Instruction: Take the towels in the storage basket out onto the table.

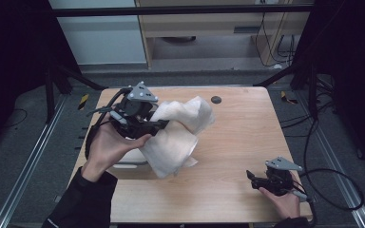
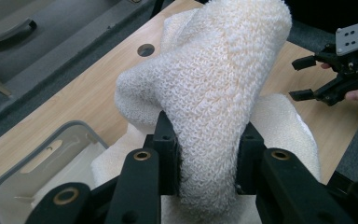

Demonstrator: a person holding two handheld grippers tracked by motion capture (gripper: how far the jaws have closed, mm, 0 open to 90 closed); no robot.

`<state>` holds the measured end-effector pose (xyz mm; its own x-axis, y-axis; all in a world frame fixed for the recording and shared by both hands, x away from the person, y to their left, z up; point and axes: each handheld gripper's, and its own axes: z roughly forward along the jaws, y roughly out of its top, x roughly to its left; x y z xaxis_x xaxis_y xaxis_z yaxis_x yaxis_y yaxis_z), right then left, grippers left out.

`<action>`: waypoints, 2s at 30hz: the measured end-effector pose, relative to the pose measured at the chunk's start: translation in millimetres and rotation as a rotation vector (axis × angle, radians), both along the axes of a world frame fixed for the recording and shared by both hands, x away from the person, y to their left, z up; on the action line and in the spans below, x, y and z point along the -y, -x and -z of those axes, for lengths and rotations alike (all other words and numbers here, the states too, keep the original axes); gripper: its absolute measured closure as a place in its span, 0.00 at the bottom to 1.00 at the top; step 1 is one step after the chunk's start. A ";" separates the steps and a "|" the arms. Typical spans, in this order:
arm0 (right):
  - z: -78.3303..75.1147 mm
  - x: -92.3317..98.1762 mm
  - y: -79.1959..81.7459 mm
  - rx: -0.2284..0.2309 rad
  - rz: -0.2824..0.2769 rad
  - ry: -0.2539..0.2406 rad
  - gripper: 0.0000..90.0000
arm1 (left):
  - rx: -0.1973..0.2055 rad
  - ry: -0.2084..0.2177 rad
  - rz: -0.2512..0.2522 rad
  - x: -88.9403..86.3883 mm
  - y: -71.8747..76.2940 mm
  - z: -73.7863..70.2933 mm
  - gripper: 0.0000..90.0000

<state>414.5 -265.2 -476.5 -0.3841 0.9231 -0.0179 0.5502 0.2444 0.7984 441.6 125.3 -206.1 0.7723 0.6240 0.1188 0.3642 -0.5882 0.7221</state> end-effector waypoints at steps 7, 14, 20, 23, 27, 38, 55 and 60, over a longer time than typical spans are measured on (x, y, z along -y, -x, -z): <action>-1.0 1.6 0.5 0.003 0.008 0.008 0.18 | -0.016 -0.015 0.032 20.7 -2.1 8.4 0.76; -0.4 4.7 0.7 -0.002 0.013 0.014 0.18 | -0.028 -0.024 0.060 41.1 -3.5 15.9 0.76; 0.3 13.6 1.4 0.000 0.038 0.005 0.18 | -0.034 -0.040 0.086 53.6 -5.0 21.0 0.76; 0.6 15.9 1.7 -0.004 0.050 -0.001 0.18 | -0.041 -0.051 0.092 59.7 -6.2 25.0 0.76; 1.5 16.6 1.1 -0.002 0.058 0.019 0.18 | -0.050 -0.055 0.106 69.4 -8.8 34.3 0.76; 4.0 21.4 0.7 -0.005 0.073 0.022 0.18 | -0.077 -0.093 0.129 83.7 -15.3 53.5 0.76; 6.9 23.4 0.1 -0.012 0.082 0.037 0.18 | -0.134 -0.130 0.164 106.3 -29.7 97.6 0.76; 7.4 24.5 0.3 -0.014 0.086 0.044 0.18 | -0.146 -0.152 0.172 113.9 -32.6 110.1 0.76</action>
<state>414.2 -289.7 -483.9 -0.3043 0.9510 -0.0541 0.5816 0.2305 0.7802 474.1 11.4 -316.2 0.8813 0.4656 0.0806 0.3430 -0.7478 0.5684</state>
